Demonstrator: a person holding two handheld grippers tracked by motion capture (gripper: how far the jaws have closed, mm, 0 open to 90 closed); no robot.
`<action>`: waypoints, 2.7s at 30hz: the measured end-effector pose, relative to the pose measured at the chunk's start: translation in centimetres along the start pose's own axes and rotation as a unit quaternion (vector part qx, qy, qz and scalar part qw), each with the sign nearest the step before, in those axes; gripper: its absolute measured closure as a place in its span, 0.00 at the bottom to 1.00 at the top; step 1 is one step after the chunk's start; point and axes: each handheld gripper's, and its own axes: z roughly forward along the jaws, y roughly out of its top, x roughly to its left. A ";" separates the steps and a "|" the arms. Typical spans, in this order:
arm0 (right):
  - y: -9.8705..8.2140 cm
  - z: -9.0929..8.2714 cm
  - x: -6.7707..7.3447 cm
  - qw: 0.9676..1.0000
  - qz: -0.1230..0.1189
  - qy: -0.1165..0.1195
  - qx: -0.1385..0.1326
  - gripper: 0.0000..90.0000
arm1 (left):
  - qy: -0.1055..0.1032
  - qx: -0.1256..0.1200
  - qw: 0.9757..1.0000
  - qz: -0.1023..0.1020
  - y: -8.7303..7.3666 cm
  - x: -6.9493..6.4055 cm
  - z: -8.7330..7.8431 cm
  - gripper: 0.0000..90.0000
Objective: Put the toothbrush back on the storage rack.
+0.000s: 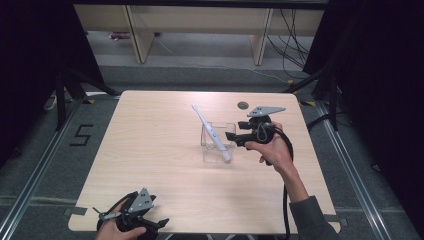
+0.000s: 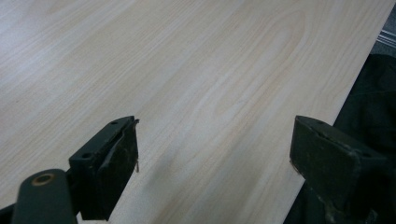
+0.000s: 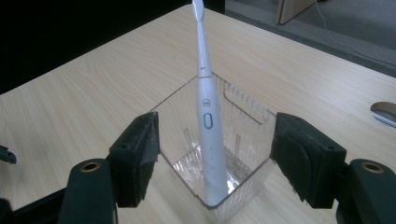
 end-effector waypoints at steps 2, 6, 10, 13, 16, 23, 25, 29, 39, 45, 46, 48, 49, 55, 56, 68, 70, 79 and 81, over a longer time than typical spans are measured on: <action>-0.2 -0.3 -0.2 1.000 -0.008 -0.001 -0.002 0.35 | 0.000 -0.003 1.000 0.000 0.0 -0.1 -0.1 0.16; -0.6 -1.1 -0.2 1.000 -0.004 -0.008 -0.006 0.34 | 0.001 -0.004 1.000 0.000 0.0 -0.1 -0.1 0.16; -1.2 -1.6 -0.5 1.000 -0.008 -0.017 -0.008 0.34 | 0.000 -0.003 1.000 -0.007 0.0 -0.2 0.0 0.16; -1.7 -1.9 -0.5 1.000 0.005 -0.015 -0.007 0.34 | 0.001 -0.004 1.000 -0.005 0.0 -0.1 0.0 0.16; -1.9 -2.2 -0.7 1.000 0.003 -0.014 -0.008 0.33 | 0.000 -0.004 1.000 0.000 0.0 -0.1 -0.1 0.16; -3.1 -2.8 -1.0 1.000 -0.001 -0.019 -0.013 0.32 | -0.001 -0.001 1.000 0.003 0.0 -0.1 0.0 0.16; -3.4 -2.9 -0.8 1.000 0.014 -0.024 -0.011 0.32 | -0.003 -0.003 1.000 0.003 0.0 -0.1 0.0 0.16; -3.7 -3.0 -1.0 1.000 0.004 -0.025 -0.012 0.32 | -0.001 -0.004 1.000 -0.006 0.0 -0.2 0.0 0.16; -4.7 -3.1 -0.4 1.000 0.007 -0.018 -0.008 0.31 | -0.002 -0.007 1.000 -0.009 0.0 -0.2 -0.1 0.16; -5.8 -3.4 -0.5 0.999 0.007 -0.033 -0.007 0.29 | 0.000 -0.006 1.000 -0.008 0.0 -0.2 -0.1 0.16; -5.9 -3.4 -0.4 0.999 0.019 -0.028 -0.009 0.29 | 0.001 -0.005 1.000 -0.006 0.0 -0.2 -0.1 0.16; -6.1 -3.4 -0.3 0.999 0.025 -0.024 -0.003 0.29 | 0.001 -0.004 1.000 -0.005 0.0 -0.2 -0.1 0.16; -6.5 -3.6 -0.3 0.999 0.032 -0.027 0.003 0.29 | -0.001 -0.004 1.000 0.002 0.0 -0.1 -0.1 0.16; -7.6 -3.6 -0.5 0.999 0.025 -0.029 0.001 0.29 | -0.001 -0.004 1.000 0.001 0.0 -0.1 -0.1 0.16; -7.8 -3.6 -0.3 0.999 0.036 -0.022 0.002 0.29 | 0.000 -0.004 1.000 0.001 0.0 -0.1 -0.1 0.16; -9.3 -4.0 0.1 0.999 0.041 -0.025 -0.006 0.29 | -0.002 -0.004 1.000 0.001 0.0 -0.1 0.0 0.16; -9.6 -3.9 0.2 0.999 0.041 -0.024 -0.002 0.29 | -0.001 -0.003 1.000 0.001 0.0 -0.1 0.0 0.16; -10.8 -3.5 0.2 0.998 0.058 -0.020 0.003 0.29 | 0.000 -0.003 1.000 -0.002 0.0 -0.1 -0.1 0.16; -11.2 -3.4 0.2 0.998 0.062 -0.012 0.007 0.28 | -0.001 -0.003 1.000 0.002 0.0 -0.1 0.0 0.16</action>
